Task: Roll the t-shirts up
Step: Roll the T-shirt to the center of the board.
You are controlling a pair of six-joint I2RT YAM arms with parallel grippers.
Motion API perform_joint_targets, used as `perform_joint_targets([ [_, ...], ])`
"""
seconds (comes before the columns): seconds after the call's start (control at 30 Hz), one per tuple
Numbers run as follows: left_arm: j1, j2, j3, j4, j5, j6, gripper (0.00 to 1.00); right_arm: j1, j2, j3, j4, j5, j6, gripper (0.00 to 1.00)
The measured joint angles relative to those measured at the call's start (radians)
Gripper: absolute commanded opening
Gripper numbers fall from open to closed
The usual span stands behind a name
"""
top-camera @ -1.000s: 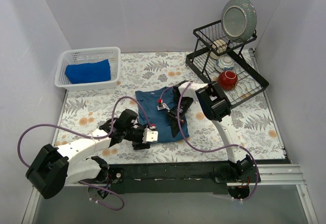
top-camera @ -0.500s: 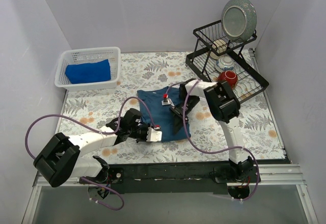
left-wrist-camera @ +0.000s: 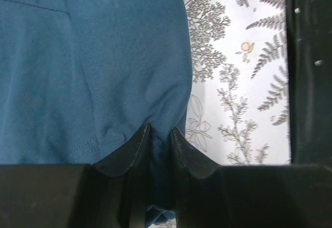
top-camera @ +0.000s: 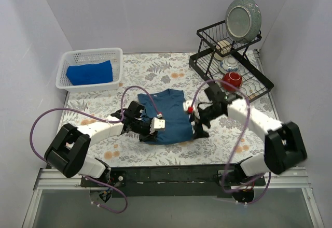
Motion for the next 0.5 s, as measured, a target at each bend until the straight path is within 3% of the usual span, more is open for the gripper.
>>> perform_joint_targets([
  [0.07,0.018,0.014,0.01,-0.022,0.035,-0.027,0.14,0.141,-0.14,-0.144,0.112,0.059,0.006,0.98],
  [0.17,0.04,0.035,0.026,-0.057,0.083,-0.047,0.15,0.256,-0.202,-0.269,0.27,0.119,0.043,0.98],
  [0.3,0.078,0.065,0.05,-0.101,0.138,-0.056,0.15,0.308,-0.24,-0.368,0.447,0.216,0.072,0.97],
  [0.5,0.126,0.122,0.1,-0.16,0.2,-0.061,0.16,0.368,-0.235,-0.387,0.61,0.288,0.063,0.95],
])
